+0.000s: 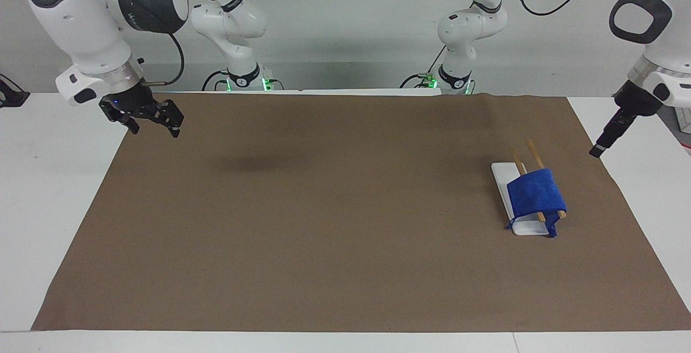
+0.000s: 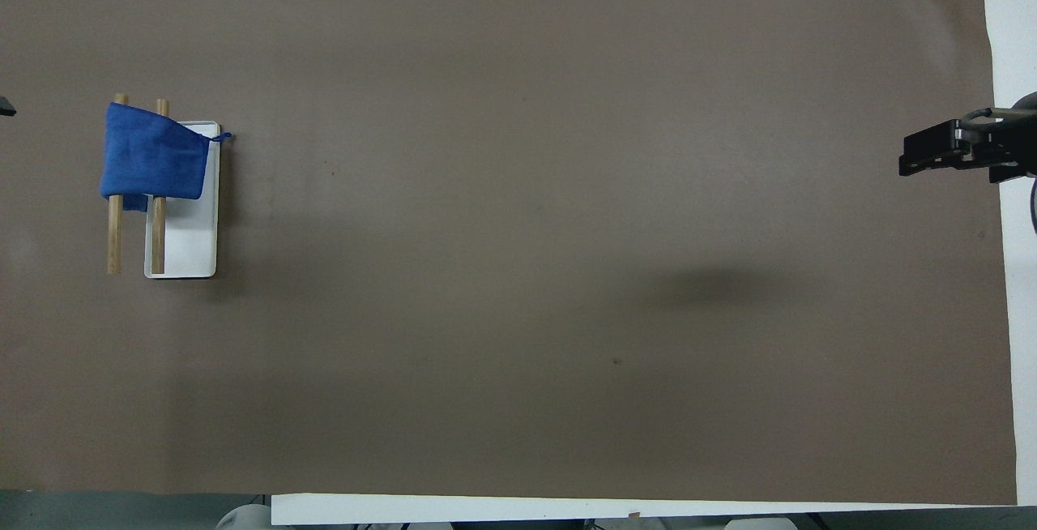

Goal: Right arm passes towel to left arm to hang

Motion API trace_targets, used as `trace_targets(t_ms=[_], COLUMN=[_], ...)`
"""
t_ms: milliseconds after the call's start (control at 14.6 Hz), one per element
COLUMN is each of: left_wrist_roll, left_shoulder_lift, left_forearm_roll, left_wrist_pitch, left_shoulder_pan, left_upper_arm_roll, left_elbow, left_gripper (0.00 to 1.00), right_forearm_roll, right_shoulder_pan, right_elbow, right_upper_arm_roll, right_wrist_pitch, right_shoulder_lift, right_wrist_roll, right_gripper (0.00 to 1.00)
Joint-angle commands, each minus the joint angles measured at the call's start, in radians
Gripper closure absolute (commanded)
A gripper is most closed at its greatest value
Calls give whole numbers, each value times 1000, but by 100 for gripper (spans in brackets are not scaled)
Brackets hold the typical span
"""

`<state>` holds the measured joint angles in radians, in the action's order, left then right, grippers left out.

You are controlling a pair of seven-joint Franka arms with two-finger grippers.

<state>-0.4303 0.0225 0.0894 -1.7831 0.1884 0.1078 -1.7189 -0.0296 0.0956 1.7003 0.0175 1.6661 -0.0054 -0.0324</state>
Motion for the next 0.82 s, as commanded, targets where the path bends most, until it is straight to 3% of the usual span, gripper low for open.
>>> trace_targets(t_ms=[0,206,617,754], left_wrist_roll=[71,179,296,361], left_shoulder_lift=[-21,-18,39,43], left_forearm_roll=[-55,-115,-89,-85], left_wrist_pitch=[208,368,393,383], left_shoulder_pan=[-87,-187,-259,-296], left_upper_arm_roll=[-8,-8,-36,-92], left_elbow=[105,137,55,65], left_gripper=[0,0,0,0], right_forearm_roll=[11,11,11,11], right_shoulder_pan=[3,4,-5,-7], right_elbow=[4,5,5,5], right_upper_arm_roll=[2,2,4,5], right_wrist_pitch=[-14,-14,-16,-16], right_shoulder_lift=[-10,-10,-10,-10], right_wrist_roll=[0,0,0,0], right_gripper=[0,0,0,0])
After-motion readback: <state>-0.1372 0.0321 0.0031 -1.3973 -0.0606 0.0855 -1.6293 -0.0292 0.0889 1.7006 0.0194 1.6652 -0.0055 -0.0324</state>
